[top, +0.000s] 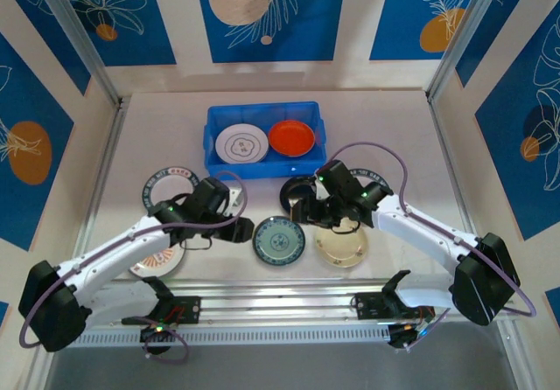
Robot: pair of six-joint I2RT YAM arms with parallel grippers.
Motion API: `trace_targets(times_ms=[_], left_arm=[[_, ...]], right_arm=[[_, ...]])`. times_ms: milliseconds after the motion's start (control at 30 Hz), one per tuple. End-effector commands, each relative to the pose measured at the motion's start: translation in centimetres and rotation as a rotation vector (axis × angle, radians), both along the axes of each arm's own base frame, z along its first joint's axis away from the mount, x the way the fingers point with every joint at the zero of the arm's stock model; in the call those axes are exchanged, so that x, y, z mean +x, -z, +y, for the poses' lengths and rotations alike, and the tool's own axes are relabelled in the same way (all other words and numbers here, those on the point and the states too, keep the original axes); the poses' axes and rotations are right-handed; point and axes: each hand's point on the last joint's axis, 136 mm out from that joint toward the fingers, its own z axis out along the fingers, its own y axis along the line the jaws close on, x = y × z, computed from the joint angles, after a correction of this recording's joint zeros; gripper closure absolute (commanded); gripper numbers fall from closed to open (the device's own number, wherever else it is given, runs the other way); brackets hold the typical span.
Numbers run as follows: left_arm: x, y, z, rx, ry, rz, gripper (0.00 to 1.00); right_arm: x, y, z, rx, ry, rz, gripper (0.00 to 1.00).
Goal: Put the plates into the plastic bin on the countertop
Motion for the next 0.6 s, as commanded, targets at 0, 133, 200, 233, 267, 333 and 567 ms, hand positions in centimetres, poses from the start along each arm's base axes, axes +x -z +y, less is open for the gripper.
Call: trace_targets(times_ms=[0, 133, 200, 233, 267, 333, 567], left_arm=[[-1.3, 1.1, 1.7, 0.036, -0.052, 0.046, 0.36], [-1.8, 2.1, 2.3, 0.047, -0.062, 0.062, 0.37], [-1.7, 2.7, 1.9, 0.027, -0.070, 0.069, 0.39], [-1.6, 3.0, 1.7, 0.012, -0.072, 0.073, 0.39], [-1.4, 3.2, 1.4, 0.000, -0.076, 0.076, 0.40], [-1.0, 3.6, 1.0, -0.015, -0.079, 0.078, 0.43], [0.1, 5.2, -0.6, -0.080, -0.093, 0.104, 0.50]], right_arm=[[-0.1, 0.1, 0.4, 0.005, 0.000, 0.014, 0.52], [0.0, 0.3, 0.8, 0.008, -0.010, 0.024, 0.52], [0.0, 0.5, 1.1, 0.009, -0.022, 0.034, 0.52], [0.0, 0.6, 1.1, 0.008, -0.024, 0.037, 0.52], [0.0, 0.6, 1.2, 0.007, -0.027, 0.042, 0.53], [0.1, 0.8, 1.4, 0.005, -0.032, 0.046, 0.53], [0.2, 1.2, 1.4, -0.002, -0.032, 0.054, 0.53]])
